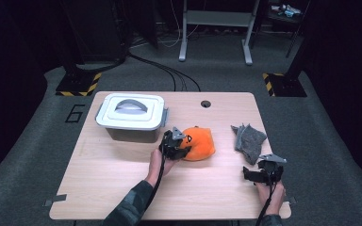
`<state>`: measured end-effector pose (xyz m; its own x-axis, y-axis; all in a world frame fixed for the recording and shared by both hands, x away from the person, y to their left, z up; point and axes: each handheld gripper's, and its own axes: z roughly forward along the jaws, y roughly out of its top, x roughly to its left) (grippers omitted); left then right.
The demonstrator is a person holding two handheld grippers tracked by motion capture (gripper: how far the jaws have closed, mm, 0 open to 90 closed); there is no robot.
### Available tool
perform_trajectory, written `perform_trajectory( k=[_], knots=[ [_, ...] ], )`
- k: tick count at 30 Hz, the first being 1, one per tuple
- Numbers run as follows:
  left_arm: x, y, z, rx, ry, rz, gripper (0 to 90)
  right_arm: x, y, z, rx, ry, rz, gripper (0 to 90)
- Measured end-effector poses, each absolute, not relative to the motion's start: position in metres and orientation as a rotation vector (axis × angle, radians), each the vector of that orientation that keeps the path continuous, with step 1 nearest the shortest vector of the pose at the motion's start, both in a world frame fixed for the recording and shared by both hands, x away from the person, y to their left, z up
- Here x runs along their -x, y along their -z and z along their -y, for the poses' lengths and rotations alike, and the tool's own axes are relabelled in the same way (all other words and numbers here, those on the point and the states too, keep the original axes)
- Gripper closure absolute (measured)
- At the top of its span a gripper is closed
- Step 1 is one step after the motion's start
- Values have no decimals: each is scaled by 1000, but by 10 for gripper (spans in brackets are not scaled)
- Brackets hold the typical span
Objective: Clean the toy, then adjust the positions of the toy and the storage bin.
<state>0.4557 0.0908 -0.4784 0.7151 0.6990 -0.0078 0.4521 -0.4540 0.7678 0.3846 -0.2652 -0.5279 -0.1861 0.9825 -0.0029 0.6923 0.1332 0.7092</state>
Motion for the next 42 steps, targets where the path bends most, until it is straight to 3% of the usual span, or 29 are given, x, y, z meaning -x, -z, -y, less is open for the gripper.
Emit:
perform_trajectory(
  k=[42],
  knots=[
    [-398,451,-136,-1966,-371,-771,642,-384,528,265,-1599,-803,-1943,0]
  ],
)
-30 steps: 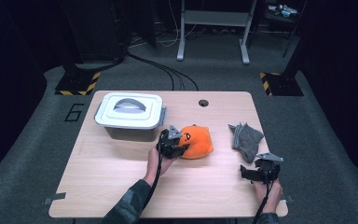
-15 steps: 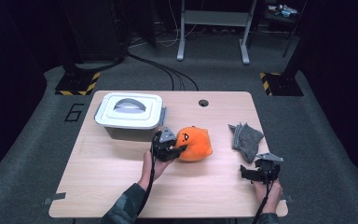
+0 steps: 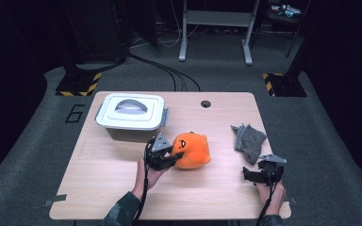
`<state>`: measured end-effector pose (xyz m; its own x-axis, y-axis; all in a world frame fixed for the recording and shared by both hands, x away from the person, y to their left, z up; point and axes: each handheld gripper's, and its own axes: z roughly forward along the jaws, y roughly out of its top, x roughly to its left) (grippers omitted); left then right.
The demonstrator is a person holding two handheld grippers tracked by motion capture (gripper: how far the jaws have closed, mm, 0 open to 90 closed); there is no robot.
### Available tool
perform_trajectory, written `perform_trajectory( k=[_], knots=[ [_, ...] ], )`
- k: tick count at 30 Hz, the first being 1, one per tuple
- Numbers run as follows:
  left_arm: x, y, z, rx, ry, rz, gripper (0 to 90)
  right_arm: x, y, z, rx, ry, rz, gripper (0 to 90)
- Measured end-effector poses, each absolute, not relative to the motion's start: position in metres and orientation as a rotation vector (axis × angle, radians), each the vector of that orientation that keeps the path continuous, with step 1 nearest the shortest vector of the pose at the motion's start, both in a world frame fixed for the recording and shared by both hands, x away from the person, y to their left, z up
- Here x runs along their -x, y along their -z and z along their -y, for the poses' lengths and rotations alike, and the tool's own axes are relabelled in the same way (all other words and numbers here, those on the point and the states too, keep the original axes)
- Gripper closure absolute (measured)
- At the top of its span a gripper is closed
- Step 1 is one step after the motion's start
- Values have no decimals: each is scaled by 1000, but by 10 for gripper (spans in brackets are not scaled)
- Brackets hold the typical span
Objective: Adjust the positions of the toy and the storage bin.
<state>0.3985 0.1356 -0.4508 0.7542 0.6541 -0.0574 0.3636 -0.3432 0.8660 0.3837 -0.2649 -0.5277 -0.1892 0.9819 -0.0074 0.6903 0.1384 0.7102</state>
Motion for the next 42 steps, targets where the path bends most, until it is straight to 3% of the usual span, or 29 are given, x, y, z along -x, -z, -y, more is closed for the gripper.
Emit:
perform_trajectory(
  k=[42],
  knots=[
    [-351,462,-213,-1935,-455,-847,630,-384,528,264,-1602,-804,-1941,0]
  ],
)
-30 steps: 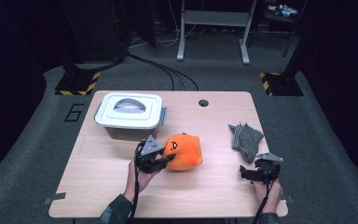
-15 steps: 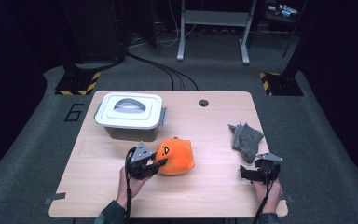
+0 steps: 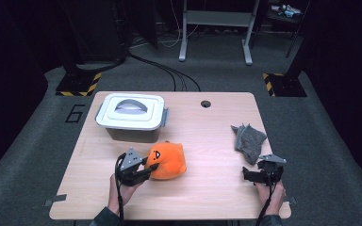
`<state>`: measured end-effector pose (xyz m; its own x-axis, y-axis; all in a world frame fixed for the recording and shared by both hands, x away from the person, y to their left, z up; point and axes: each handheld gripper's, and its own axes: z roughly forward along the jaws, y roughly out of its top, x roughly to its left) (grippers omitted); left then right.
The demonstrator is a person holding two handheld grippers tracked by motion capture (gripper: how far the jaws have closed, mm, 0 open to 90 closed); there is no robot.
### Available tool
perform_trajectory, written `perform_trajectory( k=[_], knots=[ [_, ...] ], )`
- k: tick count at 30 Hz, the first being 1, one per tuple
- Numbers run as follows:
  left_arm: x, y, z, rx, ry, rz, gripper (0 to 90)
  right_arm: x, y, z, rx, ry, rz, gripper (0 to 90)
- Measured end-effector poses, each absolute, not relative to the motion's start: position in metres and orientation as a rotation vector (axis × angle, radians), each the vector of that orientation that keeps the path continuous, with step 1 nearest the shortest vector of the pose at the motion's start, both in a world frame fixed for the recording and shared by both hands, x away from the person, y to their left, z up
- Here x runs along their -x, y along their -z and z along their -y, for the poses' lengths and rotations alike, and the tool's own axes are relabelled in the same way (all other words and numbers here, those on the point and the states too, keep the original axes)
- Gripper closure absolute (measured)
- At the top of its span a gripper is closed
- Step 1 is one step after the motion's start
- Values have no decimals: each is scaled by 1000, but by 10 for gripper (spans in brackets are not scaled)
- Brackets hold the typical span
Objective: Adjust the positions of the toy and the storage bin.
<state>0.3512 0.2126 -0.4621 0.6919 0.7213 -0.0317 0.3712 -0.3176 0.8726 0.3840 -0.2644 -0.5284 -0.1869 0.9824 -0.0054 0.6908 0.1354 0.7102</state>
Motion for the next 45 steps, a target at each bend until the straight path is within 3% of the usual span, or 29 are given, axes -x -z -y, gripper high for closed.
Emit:
perform_trajectory(
  k=[45],
  knots=[
    [-305,469,-334,-1792,-634,-1134,626,-385,528,265,-1616,-808,-1945,0]
  ],
)
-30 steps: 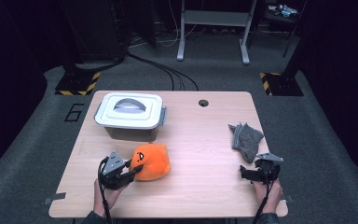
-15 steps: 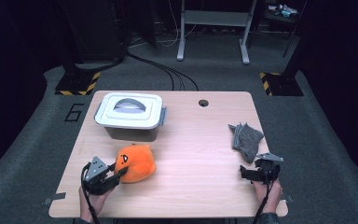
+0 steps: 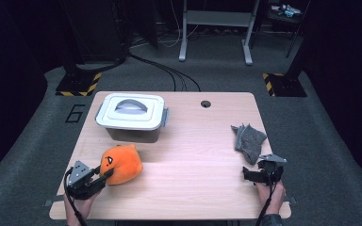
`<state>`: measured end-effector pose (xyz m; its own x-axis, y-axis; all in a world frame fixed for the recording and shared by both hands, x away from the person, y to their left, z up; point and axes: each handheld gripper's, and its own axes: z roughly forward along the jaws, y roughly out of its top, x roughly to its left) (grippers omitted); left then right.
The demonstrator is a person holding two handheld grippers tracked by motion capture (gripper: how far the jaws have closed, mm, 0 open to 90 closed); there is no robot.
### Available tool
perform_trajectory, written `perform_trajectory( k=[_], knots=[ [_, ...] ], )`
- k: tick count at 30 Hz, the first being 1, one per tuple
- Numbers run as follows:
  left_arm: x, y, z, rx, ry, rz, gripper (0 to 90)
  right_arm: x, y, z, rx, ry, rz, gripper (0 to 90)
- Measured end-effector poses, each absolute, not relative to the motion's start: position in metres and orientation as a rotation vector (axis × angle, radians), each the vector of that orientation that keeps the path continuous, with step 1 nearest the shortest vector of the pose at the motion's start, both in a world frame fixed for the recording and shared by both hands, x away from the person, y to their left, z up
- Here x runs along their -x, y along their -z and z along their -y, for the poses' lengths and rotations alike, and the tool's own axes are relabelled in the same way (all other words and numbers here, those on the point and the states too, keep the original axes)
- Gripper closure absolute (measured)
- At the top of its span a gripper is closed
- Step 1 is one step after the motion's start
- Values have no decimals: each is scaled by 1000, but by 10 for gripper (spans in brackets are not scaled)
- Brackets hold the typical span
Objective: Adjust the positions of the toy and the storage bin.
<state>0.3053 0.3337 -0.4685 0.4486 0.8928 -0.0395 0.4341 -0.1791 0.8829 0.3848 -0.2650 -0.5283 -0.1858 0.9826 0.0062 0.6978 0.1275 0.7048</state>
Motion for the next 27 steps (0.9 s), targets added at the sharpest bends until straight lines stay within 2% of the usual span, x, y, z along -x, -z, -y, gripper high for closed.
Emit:
perform_trajectory(
  k=[21,27],
  knots=[
    [-302,471,-391,-1738,-692,-1264,617,-385,528,265,-1618,-807,-1943,0],
    [-303,478,-399,-1745,-666,-1290,603,-385,528,265,-1617,-806,-1942,0]
  ],
)
